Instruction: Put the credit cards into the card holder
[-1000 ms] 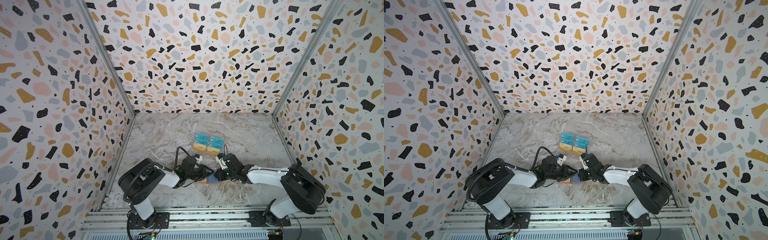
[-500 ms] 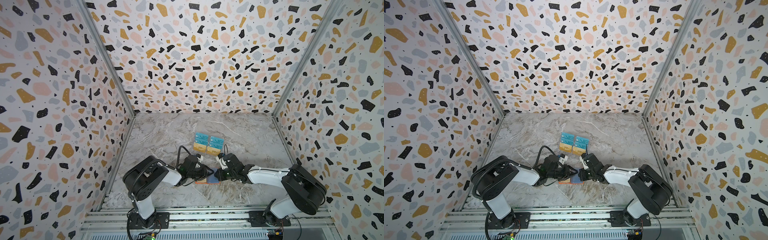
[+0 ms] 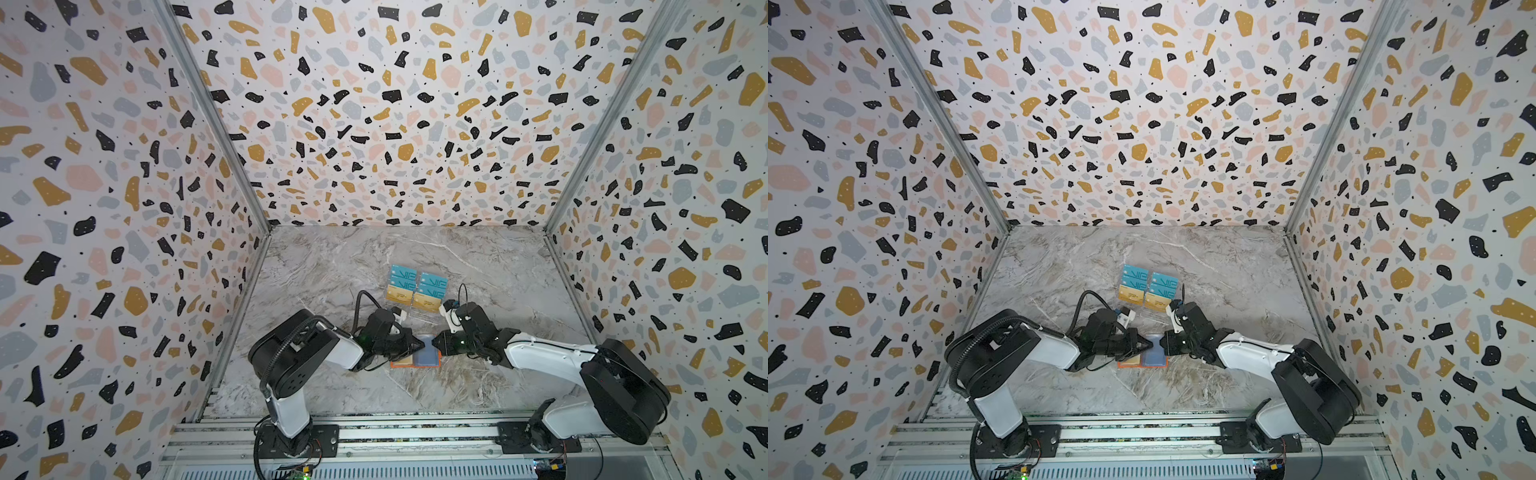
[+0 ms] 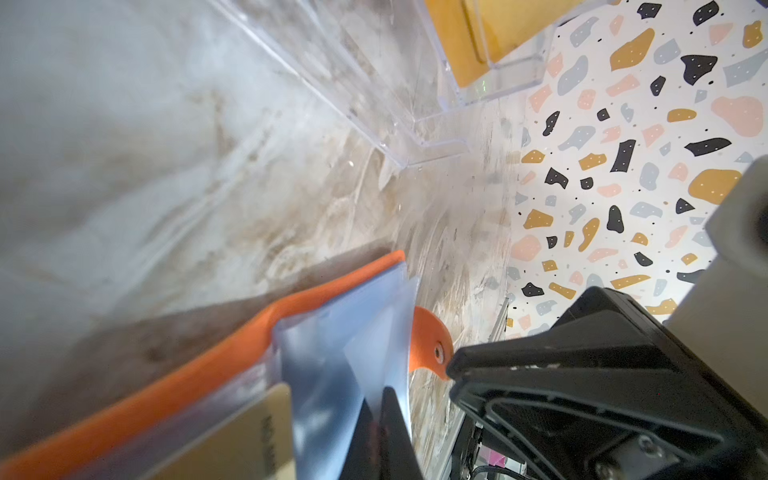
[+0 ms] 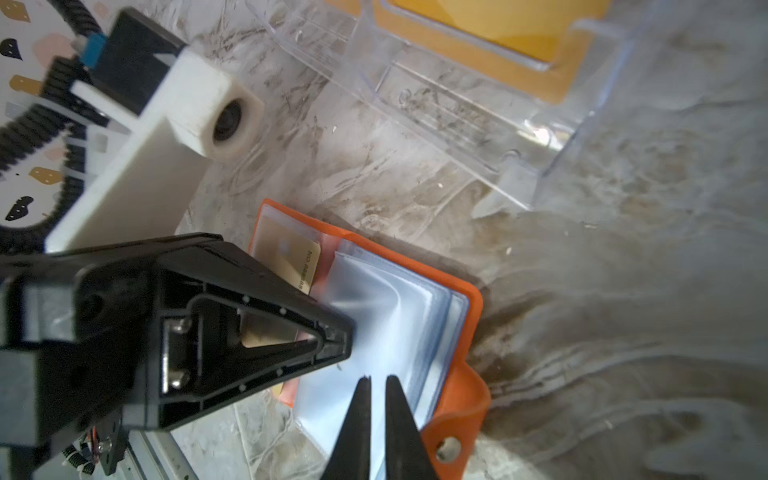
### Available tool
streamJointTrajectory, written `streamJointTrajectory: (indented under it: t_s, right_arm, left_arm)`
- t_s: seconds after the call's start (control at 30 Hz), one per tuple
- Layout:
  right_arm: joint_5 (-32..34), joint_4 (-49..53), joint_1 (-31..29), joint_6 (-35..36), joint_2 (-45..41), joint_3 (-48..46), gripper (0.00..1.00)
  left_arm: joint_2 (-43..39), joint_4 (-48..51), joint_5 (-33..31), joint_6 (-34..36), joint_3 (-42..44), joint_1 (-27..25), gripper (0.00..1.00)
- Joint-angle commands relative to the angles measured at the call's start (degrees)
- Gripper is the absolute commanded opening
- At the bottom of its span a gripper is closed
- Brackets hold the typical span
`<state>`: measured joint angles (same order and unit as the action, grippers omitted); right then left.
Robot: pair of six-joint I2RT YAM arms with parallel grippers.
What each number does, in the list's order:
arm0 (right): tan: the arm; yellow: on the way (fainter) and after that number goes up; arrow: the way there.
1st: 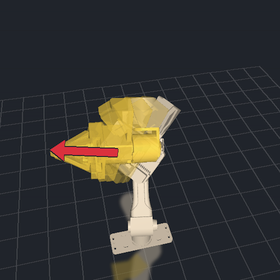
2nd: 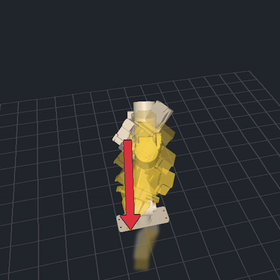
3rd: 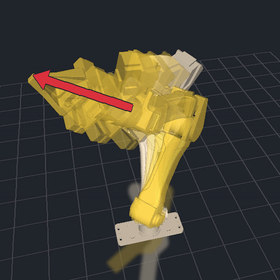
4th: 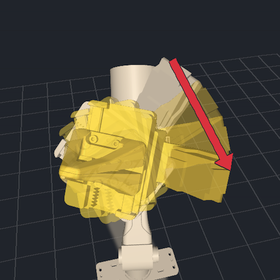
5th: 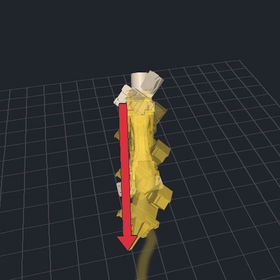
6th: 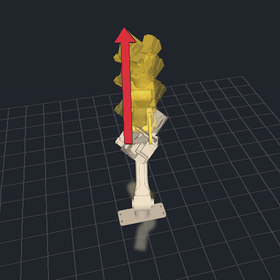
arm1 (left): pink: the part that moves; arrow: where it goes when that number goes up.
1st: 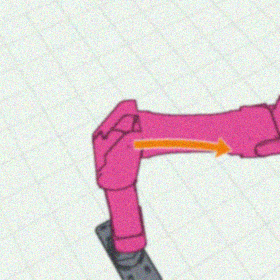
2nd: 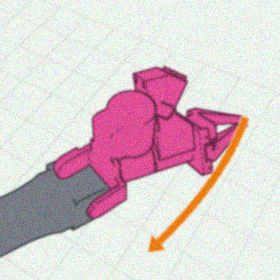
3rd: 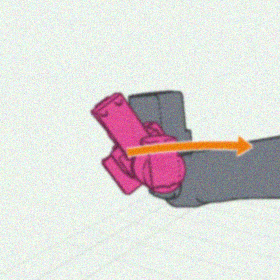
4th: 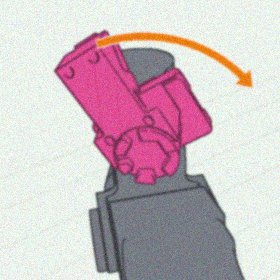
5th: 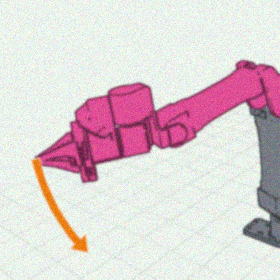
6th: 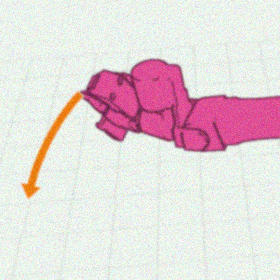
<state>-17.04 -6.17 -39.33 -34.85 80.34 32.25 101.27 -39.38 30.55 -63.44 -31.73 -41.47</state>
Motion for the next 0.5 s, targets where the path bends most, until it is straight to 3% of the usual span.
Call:
streamJointTrajectory:
  t_s: [0.0, 0.47]
  right_arm:
    - [-2.3, -0.2, 1.7, -0.7, -1.2, -1.6, 0.12]
    - [-9.8, -6.7, 3.2, -0.6, 2.9, -2.4, 0.12]
  left_arm:
    - [-2.1, 1.7, -0.1, 2.4, -0.8, 0.6, 0.02]
    - [-4.2, 1.0, 0.7, 2.9, 1.3, 0.8, 0.00]
